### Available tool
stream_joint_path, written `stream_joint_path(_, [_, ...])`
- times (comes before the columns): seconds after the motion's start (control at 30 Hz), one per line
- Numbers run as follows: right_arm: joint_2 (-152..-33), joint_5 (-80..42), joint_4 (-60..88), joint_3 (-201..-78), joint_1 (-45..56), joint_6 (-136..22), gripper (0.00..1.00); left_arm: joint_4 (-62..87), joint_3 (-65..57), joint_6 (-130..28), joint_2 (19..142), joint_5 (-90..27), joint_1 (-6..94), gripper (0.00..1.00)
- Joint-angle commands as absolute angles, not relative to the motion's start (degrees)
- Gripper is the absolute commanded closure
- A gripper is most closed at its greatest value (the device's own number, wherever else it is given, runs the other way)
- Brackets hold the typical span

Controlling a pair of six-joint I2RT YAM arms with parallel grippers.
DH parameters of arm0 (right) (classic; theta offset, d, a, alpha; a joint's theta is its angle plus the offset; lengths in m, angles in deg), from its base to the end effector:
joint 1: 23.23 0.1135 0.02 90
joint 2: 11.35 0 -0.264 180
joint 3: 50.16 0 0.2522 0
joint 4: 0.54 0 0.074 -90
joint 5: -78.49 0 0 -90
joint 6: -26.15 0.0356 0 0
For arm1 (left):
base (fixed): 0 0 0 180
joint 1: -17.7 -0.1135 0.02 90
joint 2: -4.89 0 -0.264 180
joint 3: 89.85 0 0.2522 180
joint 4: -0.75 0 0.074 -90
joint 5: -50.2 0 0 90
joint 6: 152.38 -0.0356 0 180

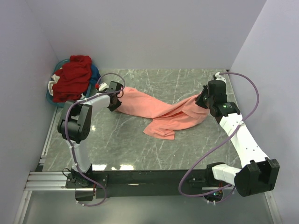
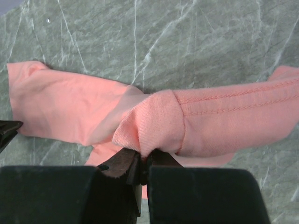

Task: Fold and stack the t-shirts
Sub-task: Flatten the tshirt out

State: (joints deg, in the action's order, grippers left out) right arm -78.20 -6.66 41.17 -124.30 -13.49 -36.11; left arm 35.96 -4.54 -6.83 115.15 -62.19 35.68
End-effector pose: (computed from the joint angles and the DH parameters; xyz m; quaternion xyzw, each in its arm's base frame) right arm 0.2535 0.0405 0.3264 0.1578 0.8699 0.1142 0.4531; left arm 0.3783 -0.1085 0.1620 -0.3526 0.8813 -0.0009 0.3146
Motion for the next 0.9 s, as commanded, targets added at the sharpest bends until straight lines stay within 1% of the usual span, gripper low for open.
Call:
stream_joint_path(0.0, [-76.5,-6.8,39.6,-126.0,-14.0,-36.8,1.00,36.2,-3.0,-6.5,116.5,-62.2,35.6,0.77])
stream_joint_path(0.03, [-76.5,-6.8,39.9,-126.1,-14.2,-36.8,1.00,36.4,-2.8,-6.6,116.2,-62.2,35.6,0.86])
stream_joint_path(0.07, [-76.3,-6.8,40.0,-126.4,-14.3,-36.9,1.00,36.4,-2.8,-7.3,115.3,-62.1,35.6,0.99])
stream_joint_path(0.17, [-75.7,-7.0,40.4,-127.0,-14.4,-36.5,1.00,36.7,-2.9,-8.5,112.5,-62.7,35.5,0.99])
stream_joint_path(0.23, [-74.9,-7.2,40.9,-127.8,-14.5,-36.3,1.00,37.5,-3.4,-9.0,107.9,-63.7,35.5,0.99])
stream_joint_path(0.4, [-71.8,-6.8,43.2,-129.4,-15.1,-35.7,1.00,38.7,-6.6,-10.4,92.6,-65.1,35.5,0.99])
stream_joint_path(0.67, [-63.2,-6.7,48.8,-132.1,-15.5,-34.6,1.00,42.4,-12.2,-13.4,68.8,-65.4,35.5,0.99])
stream_joint_path(0.87, [-57.3,-6.3,53.0,-135.6,-15.6,-34.9,1.00,46.4,-11.8,-14.6,56.9,-65.5,35.5,0.99])
